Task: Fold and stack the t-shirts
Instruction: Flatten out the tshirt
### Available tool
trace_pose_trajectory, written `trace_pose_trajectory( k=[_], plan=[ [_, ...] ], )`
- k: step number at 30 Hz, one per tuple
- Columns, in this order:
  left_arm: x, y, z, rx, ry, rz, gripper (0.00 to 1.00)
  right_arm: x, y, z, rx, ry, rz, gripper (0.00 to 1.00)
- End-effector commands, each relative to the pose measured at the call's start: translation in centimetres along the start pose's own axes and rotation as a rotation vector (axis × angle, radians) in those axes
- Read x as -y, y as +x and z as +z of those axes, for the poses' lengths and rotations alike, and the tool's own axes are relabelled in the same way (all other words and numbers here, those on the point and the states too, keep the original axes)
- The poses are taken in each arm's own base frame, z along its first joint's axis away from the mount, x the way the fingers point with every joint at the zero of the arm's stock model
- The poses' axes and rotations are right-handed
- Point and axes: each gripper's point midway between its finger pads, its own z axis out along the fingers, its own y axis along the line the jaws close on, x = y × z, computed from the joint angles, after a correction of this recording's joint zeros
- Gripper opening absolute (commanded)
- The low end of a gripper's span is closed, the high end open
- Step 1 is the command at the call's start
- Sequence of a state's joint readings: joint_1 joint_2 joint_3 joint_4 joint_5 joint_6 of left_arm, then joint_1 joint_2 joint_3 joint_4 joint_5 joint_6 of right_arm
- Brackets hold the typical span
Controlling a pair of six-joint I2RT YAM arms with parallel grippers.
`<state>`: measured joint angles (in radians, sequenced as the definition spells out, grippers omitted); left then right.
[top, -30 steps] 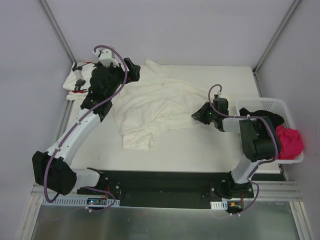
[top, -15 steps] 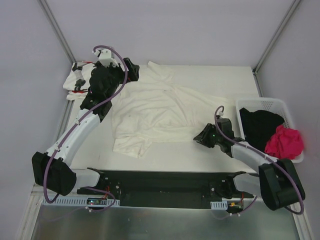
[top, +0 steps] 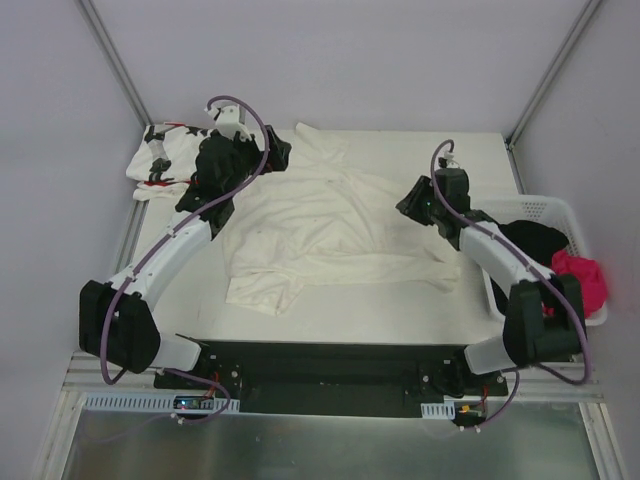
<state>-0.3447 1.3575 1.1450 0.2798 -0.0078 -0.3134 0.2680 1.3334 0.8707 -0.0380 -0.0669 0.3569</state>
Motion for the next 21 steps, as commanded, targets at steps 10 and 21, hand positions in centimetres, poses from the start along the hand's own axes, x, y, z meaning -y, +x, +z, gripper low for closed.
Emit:
trace_pose_trajectory(
  k=[10,21],
  plan=[
    [-0.5,0.6,-1.9,0.018,0.008,-0.02,0.99,3.1,-5.3,12.6,-0.099,0.052,0.056,0.31],
    [0.3,-0.6,-3.3,0.053,0.029,-0.075,0.99,6.4,-5.3,15.7,-0.162,0.074,0.193,0.28]
  ],
)
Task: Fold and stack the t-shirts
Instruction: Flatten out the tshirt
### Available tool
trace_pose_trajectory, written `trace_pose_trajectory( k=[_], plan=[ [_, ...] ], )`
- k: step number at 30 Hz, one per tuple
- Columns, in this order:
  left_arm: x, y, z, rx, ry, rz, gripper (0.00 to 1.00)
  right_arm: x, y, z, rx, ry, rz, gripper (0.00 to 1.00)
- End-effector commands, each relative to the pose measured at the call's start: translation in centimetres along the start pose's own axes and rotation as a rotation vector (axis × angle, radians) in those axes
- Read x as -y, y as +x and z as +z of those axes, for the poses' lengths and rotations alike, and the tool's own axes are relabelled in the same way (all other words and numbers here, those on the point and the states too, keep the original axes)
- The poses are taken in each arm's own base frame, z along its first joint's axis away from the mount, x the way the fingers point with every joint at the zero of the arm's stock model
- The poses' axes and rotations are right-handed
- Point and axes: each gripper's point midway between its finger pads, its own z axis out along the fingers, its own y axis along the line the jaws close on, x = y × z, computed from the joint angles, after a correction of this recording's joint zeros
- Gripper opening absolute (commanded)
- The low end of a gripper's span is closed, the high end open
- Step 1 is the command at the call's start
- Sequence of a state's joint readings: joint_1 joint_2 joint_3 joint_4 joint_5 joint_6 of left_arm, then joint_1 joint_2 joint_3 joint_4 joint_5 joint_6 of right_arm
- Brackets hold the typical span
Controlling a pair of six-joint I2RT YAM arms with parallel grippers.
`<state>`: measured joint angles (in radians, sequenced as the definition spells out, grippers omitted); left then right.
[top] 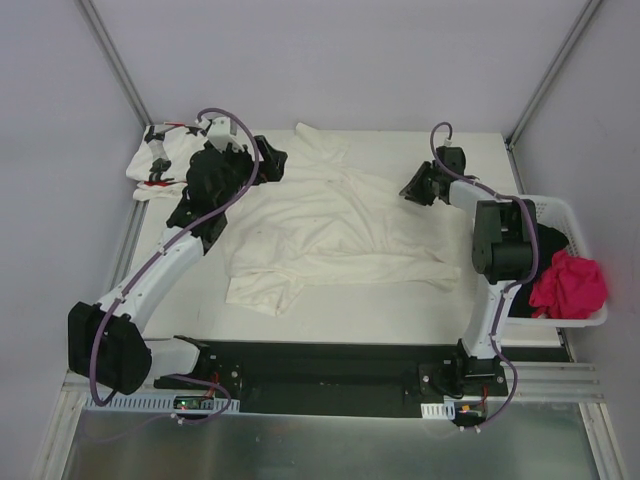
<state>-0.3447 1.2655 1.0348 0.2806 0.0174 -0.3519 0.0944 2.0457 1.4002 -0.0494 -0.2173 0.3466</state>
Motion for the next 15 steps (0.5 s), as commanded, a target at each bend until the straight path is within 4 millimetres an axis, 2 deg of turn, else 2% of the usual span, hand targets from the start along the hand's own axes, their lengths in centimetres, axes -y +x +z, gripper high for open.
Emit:
trace_pose_trajectory(
  k=[1,9,15],
  plan=[
    [0.4,-2.3,-1.1,0.08,0.014,-0.04,0.99,0.4,-0.9,0.1,-0.015,-0.017,0.072,0.28],
    [0.6,-3.1,-1.4,0.107,0.018,-0.033,0.99,1.3,-0.5,-0.4,-0.019,-0.004,0.098,0.27],
    [0.0,-2.9,-0.3,0.113,-0.01,-0.052,0.99,1.8,-1.0,0.9,-0.016,0.018,0.117,0.27]
  ],
)
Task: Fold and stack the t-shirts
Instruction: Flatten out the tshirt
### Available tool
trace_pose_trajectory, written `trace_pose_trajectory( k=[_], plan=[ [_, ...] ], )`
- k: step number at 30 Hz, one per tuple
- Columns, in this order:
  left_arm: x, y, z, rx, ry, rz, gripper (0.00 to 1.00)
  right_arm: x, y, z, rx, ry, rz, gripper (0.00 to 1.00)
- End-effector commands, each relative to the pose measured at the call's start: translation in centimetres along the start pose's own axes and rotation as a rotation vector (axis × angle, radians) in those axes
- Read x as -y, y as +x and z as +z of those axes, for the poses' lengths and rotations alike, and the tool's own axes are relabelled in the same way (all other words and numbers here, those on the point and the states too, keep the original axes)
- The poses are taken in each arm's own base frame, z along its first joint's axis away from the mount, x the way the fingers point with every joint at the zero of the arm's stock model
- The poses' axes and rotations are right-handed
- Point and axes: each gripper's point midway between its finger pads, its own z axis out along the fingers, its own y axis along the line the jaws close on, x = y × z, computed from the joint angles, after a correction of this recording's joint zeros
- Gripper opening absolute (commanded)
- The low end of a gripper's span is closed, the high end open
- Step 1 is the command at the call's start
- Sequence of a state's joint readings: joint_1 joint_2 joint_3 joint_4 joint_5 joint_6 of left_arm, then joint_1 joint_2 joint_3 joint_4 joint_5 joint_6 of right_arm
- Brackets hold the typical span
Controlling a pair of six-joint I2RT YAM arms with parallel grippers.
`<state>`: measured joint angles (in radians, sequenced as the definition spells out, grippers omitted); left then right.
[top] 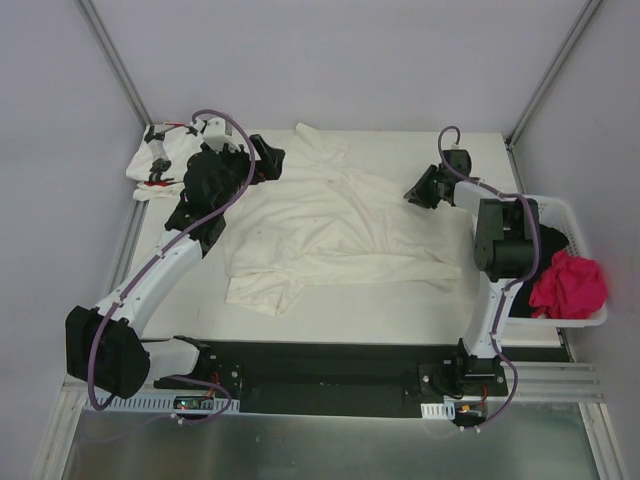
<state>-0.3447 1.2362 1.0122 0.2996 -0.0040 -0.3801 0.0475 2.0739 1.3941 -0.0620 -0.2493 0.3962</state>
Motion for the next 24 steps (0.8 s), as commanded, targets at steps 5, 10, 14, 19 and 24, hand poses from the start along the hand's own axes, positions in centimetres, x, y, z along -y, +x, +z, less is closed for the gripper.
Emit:
trace_pose_trajectory(
  k=[5,10,14,19,24],
  plan=[
    [-0.2,-2.2,0.9,0.084,-0.01,-0.027,0.99,-0.3,-1.7,1.3,0.01,0.016,0.023,0.27],
    [-1.0,-1.6,1.5,0.075,-0.045,-0.006,0.99,-0.5,-4.0,2.0,0.026,0.036,0.01,0.28],
    [-1.4,-1.4,1.9,0.067,-0.061,0.007,0.99,0.0,-5.8,2.9,0.023,0.063,0.013,0.29],
    [-1.3,-2.1,2.2,0.081,-0.064,0.018,0.99,-0.2,-7.7,4.6,0.021,0.066,0.009,0.31],
    [-1.8,-2.4,2.3,0.089,-0.091,0.045,0.99,-2.2,-11.0,5.0,0.072,0.045,-0.033,0.34]
  ],
)
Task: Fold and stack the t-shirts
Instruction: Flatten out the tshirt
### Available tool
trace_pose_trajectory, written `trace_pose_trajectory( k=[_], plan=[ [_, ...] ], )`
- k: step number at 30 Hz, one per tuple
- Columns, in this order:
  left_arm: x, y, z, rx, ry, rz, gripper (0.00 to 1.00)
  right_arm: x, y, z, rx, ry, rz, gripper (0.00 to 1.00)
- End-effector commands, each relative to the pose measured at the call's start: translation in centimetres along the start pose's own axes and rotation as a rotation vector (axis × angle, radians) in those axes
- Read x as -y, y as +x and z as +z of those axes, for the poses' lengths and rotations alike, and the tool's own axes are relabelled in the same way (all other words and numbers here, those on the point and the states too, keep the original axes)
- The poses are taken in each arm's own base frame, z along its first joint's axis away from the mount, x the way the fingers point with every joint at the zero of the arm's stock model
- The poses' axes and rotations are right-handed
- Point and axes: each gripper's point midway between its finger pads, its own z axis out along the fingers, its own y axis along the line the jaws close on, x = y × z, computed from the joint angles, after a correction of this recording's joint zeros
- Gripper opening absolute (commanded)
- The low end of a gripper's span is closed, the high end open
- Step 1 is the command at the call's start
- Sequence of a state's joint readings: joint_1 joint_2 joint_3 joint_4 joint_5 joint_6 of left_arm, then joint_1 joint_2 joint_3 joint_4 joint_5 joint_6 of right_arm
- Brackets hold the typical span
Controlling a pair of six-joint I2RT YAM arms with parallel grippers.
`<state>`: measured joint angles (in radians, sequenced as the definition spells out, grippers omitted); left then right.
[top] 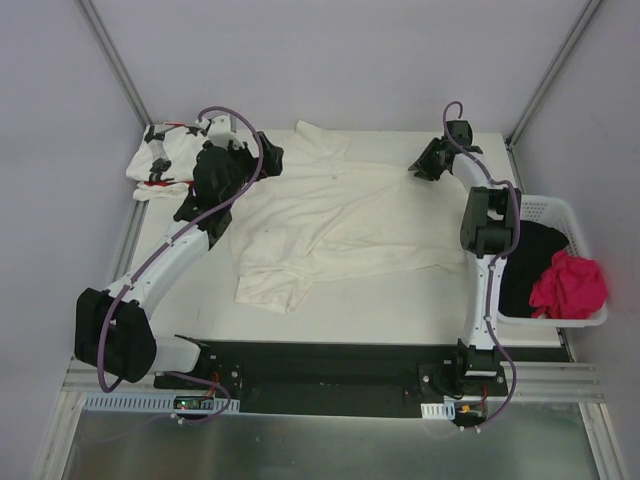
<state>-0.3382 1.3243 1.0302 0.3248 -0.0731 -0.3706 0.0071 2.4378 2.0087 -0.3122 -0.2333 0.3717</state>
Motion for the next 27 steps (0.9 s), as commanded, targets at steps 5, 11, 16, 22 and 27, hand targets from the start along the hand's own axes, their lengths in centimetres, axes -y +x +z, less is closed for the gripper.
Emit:
trace_pose_trajectory(
  k=[5,11,16,22,27],
  plan=[
    [0.2,-3.7,-0.2,0.102,-0.011,0.036,0.99,-0.3,-5.4,1.2,0.082,0.005,-0.005,0.35],
    [0.6,-3.8,-1.0,0.107,0.01,0.027,0.99,-0.4,-9.4,1.3,0.181,-0.056,0.061,0.35],
    [0.9,-3.7,-1.7,0.11,0.035,0.012,0.99,-1.9,-9.9,-1.0,0.16,-0.158,0.076,0.41],
    [2.1,-2.9,-1.9,0.081,0.103,0.005,0.99,-5.4,-8.7,-9.5,0.179,-0.221,-0.003,0.45],
    [2.3,-0.5,-1.1,0.016,0.145,-0.011,0.99,-4.7,-2.7,-13.2,0.145,-0.228,-0.024,0.46]
  ],
)
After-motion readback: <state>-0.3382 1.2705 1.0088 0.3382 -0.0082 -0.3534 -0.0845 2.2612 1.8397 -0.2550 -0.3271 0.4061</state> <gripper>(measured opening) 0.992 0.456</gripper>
